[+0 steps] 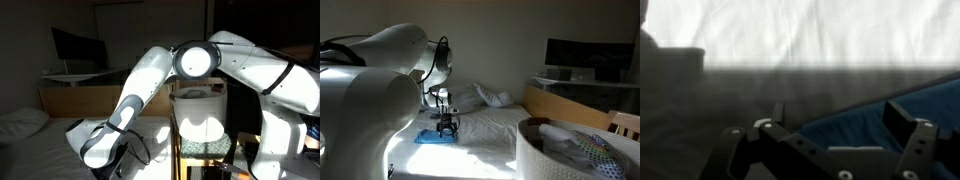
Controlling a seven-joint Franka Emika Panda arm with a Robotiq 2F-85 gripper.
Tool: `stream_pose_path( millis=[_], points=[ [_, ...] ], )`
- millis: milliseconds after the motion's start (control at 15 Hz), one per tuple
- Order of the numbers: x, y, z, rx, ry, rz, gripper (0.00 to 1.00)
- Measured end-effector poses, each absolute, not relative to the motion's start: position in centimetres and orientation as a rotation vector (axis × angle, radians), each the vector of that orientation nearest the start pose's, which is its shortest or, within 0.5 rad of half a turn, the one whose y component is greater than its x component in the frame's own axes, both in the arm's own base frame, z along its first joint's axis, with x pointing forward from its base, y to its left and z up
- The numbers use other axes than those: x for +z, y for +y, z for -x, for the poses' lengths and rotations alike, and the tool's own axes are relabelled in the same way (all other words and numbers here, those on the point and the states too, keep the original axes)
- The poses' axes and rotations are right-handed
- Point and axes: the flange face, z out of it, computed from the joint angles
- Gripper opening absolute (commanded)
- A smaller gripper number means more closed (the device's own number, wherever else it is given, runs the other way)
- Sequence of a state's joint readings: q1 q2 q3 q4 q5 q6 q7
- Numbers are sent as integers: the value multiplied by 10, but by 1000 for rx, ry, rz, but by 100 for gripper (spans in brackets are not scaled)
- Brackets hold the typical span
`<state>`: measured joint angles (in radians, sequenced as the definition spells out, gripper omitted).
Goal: Put the white and blue shirts in the laundry bag
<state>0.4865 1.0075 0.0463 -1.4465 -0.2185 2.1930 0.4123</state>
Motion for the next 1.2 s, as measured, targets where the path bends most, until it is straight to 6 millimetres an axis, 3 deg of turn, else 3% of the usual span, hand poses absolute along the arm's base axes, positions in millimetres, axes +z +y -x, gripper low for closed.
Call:
stream_pose_path(
  millis=[400, 667, 933, 1200],
  points=[
    [49, 327, -595, 298, -406, 3339, 100],
    [40, 335, -615, 248, -349, 3329, 100],
    [45, 347, -636, 220, -273, 3314, 100],
    [45, 324, -661, 257, -148, 3356, 100]
  ],
)
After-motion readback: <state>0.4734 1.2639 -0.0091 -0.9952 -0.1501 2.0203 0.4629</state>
